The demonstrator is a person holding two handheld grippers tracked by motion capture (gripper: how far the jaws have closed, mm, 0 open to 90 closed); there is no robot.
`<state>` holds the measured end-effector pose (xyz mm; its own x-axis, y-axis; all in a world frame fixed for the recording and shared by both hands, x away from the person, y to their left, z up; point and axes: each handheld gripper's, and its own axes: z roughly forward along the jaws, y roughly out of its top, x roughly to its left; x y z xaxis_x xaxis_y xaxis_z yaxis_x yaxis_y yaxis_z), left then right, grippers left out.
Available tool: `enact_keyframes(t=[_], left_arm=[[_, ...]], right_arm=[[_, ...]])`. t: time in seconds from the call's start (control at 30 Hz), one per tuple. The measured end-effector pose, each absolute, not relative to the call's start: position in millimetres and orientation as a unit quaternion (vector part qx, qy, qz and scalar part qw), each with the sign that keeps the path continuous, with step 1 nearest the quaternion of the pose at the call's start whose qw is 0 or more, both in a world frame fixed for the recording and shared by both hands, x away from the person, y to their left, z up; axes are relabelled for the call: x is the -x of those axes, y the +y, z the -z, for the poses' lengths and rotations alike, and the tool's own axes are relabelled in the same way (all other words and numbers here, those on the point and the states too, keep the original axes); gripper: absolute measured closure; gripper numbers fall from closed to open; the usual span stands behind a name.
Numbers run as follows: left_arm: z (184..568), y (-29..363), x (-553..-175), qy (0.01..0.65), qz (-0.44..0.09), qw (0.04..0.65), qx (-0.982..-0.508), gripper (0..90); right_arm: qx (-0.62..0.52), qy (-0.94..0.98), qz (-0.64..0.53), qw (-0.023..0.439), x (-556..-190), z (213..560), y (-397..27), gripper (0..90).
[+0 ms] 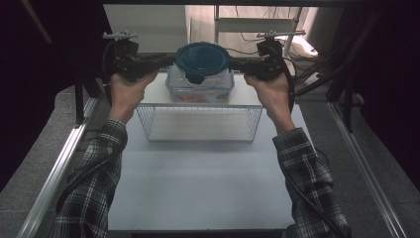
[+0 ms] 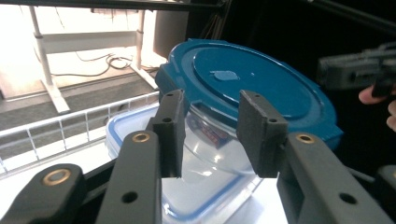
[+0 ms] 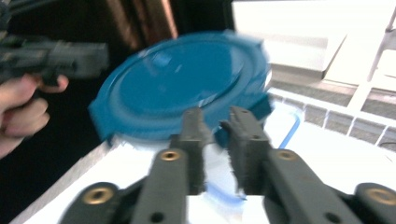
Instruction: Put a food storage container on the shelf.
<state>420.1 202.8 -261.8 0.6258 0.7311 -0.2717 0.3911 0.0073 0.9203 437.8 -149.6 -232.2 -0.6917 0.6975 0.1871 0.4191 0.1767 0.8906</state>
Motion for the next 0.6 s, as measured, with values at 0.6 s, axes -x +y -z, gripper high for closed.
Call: enact_keyframes(t=[0.6], left_arm=[[279.6, 199.0, -418.9, 0.406, -0.137, 0.569, -0.702, 66.5]], right_arm=[[-0.378, 0.766, -0.500, 0.139, -447.7, 248.8, -142.7, 87.1]])
